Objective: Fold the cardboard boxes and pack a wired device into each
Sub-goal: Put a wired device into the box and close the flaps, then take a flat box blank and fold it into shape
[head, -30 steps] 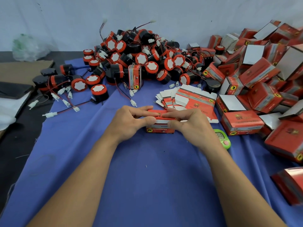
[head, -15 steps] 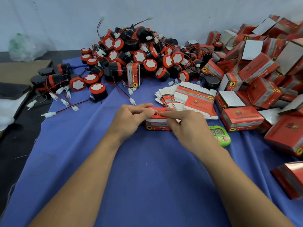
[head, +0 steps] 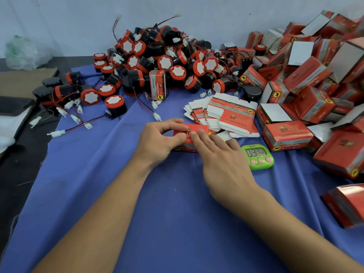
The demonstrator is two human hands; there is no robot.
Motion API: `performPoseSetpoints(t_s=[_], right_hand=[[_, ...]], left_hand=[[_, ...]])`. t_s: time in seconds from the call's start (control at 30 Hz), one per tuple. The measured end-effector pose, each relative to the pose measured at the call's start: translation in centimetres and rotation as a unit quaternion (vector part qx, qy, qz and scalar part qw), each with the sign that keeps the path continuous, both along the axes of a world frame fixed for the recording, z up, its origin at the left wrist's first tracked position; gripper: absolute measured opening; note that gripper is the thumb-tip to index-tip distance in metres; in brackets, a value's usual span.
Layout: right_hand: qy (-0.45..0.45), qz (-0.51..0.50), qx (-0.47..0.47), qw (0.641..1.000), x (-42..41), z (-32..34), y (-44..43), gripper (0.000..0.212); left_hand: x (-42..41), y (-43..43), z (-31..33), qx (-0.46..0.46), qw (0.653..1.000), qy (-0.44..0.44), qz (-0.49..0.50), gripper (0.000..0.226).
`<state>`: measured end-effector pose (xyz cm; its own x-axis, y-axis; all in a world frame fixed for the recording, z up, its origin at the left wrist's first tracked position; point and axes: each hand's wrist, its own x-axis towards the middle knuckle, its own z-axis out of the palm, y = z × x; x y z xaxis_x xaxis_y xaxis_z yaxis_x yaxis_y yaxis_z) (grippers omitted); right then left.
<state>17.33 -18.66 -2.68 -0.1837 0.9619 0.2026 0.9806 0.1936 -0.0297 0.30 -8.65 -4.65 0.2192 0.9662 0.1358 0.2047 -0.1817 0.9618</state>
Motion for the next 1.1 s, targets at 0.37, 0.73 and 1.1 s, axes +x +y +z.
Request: performPoseSetpoints(t_s=[0.37, 0.73, 1.1], right_hand=[[0.408, -0.071, -0.007, 0.910, 1.0, -1.2, 1.9, 0.085], [0.616, -0.066, -0.109, 0.777, 4.0, 2.5, 2.1, 0.052], [0.693, -0.160, 0.017, 0.703, 9.1, 8.2, 7.9, 0.083]], left_hand=[[0.9, -0.8, 1.5, 0.022, 0.996, 0.076, -0.043, 0.050], [1.6, 0.7, 0.8, -0.051, 0.995, -0.075, 0.042, 0.040], [1.8, 1.0, 0.3, -0.030, 0.995, 0.083, 0.054, 0.026]])
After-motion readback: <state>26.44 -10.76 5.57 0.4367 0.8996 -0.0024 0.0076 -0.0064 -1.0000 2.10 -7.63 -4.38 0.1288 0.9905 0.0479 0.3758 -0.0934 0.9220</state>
